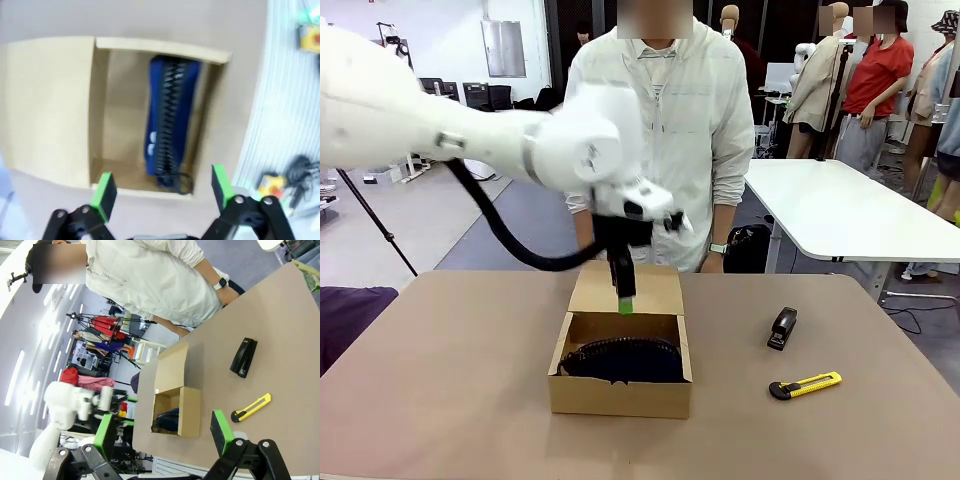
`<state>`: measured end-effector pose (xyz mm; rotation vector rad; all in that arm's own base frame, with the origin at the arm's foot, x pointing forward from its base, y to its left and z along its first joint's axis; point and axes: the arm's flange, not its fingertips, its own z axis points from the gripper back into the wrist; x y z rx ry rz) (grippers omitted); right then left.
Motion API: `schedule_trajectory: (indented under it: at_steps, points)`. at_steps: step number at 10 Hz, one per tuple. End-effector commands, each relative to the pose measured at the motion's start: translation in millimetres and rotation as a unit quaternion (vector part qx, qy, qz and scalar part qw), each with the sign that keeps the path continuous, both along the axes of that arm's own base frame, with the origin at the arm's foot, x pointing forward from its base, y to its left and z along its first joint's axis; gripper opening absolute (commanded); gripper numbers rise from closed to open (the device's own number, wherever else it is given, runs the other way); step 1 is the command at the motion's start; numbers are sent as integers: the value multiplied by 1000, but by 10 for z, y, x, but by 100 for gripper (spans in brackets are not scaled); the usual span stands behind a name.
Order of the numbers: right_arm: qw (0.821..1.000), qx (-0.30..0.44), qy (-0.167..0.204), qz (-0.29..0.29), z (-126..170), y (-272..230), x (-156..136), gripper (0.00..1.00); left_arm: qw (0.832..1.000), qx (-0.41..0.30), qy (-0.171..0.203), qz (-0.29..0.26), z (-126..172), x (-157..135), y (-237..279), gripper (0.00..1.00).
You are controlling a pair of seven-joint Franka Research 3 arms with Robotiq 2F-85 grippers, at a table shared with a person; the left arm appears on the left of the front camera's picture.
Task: Pack the items into the box.
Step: Pick up the item specified by the human and place it in the Mailer Box.
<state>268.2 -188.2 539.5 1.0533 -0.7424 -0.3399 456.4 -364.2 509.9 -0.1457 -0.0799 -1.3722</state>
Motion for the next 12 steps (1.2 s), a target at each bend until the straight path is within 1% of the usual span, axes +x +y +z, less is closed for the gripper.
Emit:
schedule_trajectory:
  at_steps: [1, 2, 3, 4, 5, 6, 8, 9, 10, 11, 12]
  points:
    - [1000, 5, -21, 1, 11, -4, 34, 100, 989, -104, 53, 93, 313, -452, 1040, 100]
    - [1000, 5, -21, 1, 11, -4, 34, 100, 978, -150, 80, 118, 467, -688, 1577, 100]
    - [1000, 5, -21, 1, 11, -4, 34, 100, 960, -214, 96, 154, 579, -906, 2158, 100]
    - [1000, 5, -21, 1, 11, -4, 34, 100, 931, -302, 103, 178, 650, -1155, 2789, 100]
    - [1000, 5, -21, 1, 11, -4, 34, 100, 894, -362, 101, 243, 610, -1330, 3281, 100]
    - [1000, 5, -21, 1, 11, -4, 34, 100, 861, -409, 117, 278, 492, -1455, 3667, 100]
    - [1000, 5, -21, 1, 11, -4, 34, 100, 800, -466, 147, 348, 182, -1613, 4200, 100]
    - [1000, 5, -21, 1, 11, -4, 34, 100, 776, -490, 142, 370, -21, -1666, 4399, 100]
    - [1000, 5, -21, 1, 11, -4, 34, 100, 775, -490, 135, 376, -152, -1637, 4431, 100]
    - [1000, 5, -21, 1, 11, -4, 34, 100, 802, -457, 148, 355, 89, -1730, 4454, 100]
    - [1000, 5, -21, 1, 11, -4, 34, 100, 802, -457, 148, 355, 89, -1730, 4454, 100]
